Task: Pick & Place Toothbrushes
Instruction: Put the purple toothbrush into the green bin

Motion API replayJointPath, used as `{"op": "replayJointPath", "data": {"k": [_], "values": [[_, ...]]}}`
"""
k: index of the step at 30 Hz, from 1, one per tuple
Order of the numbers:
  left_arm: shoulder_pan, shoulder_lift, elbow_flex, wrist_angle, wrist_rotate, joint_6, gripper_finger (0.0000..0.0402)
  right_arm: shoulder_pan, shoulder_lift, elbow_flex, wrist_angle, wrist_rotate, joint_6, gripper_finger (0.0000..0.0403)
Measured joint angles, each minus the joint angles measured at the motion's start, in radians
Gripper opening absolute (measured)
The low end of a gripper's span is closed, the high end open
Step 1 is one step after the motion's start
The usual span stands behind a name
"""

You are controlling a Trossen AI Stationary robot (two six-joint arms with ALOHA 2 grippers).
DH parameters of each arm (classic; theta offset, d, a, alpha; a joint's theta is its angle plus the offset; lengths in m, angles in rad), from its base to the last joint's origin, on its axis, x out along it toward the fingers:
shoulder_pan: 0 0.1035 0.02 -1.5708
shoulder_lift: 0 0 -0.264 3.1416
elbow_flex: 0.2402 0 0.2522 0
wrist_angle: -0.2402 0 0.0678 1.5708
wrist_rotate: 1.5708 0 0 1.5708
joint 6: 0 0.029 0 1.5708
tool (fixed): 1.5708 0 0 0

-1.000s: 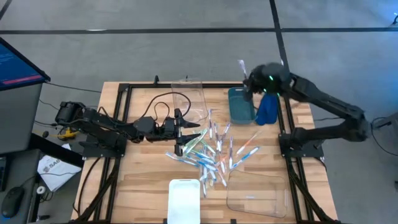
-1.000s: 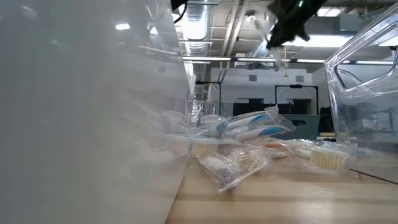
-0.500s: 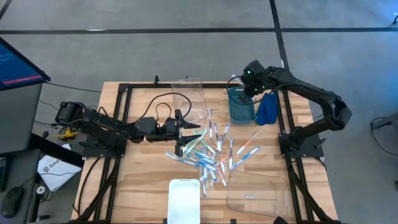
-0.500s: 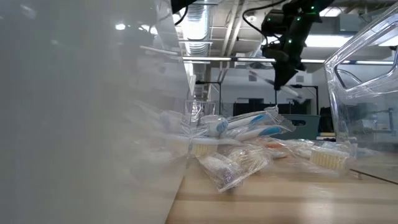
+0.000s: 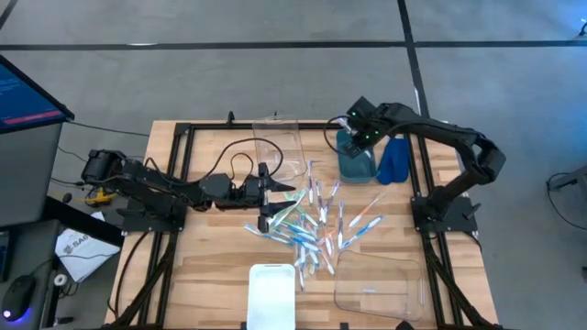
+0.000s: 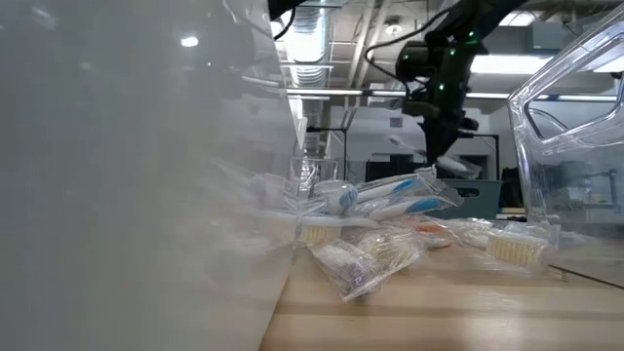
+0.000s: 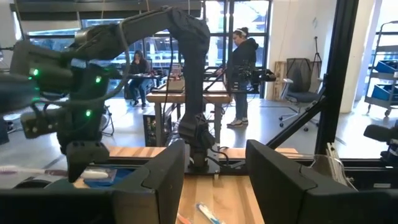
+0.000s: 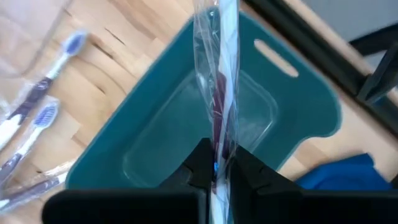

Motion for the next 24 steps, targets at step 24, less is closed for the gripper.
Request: {"op": "replayJointPath", "data": {"k": [24], "values": [[-0.019, 0.0, 0.0, 0.001, 0.0, 0.01, 0.0163, -0.062, 0.18, 0.009, -0.067, -0.105, 0.051, 0.0023]]}}
